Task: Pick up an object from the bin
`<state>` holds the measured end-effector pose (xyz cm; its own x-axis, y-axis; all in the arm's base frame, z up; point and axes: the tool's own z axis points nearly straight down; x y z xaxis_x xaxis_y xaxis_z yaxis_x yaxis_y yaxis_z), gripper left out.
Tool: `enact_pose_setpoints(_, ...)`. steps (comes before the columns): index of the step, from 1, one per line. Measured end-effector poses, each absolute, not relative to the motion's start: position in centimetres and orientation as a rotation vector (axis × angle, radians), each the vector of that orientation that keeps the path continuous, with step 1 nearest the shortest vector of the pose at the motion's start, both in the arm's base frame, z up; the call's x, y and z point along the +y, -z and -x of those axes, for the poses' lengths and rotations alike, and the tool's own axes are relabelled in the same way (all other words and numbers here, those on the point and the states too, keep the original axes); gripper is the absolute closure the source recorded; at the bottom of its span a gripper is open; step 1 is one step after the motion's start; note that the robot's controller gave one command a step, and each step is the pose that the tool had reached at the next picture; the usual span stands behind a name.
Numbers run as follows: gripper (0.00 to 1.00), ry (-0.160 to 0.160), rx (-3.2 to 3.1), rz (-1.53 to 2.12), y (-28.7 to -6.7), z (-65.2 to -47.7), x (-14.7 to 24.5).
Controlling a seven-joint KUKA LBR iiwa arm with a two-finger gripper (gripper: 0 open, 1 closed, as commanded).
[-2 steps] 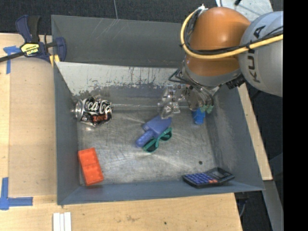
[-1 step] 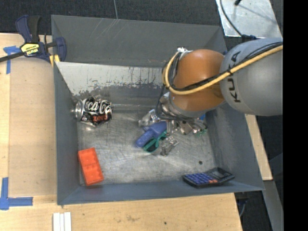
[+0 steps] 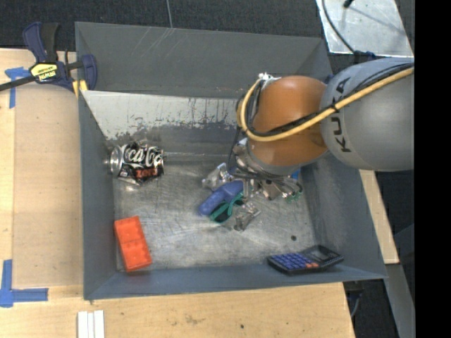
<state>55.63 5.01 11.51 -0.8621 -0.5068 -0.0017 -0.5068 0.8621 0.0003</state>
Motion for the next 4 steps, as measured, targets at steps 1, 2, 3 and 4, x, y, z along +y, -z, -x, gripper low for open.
enact_pose_setpoints(1,1.00,0.002,2.961,0.992,-7.5,-51.5,2.5)
enact_pose_setpoints(2,1.00,0.002,2.961,0.992,-7.5,-51.5,2.5)
enact_pose_setpoints(3,1.00,-0.003,2.988,0.981,-11.7,-53.0,2.9)
enact_pose_setpoints(4,1.00,0.001,2.967,1.026,-26.7,-54.7,-2.8)
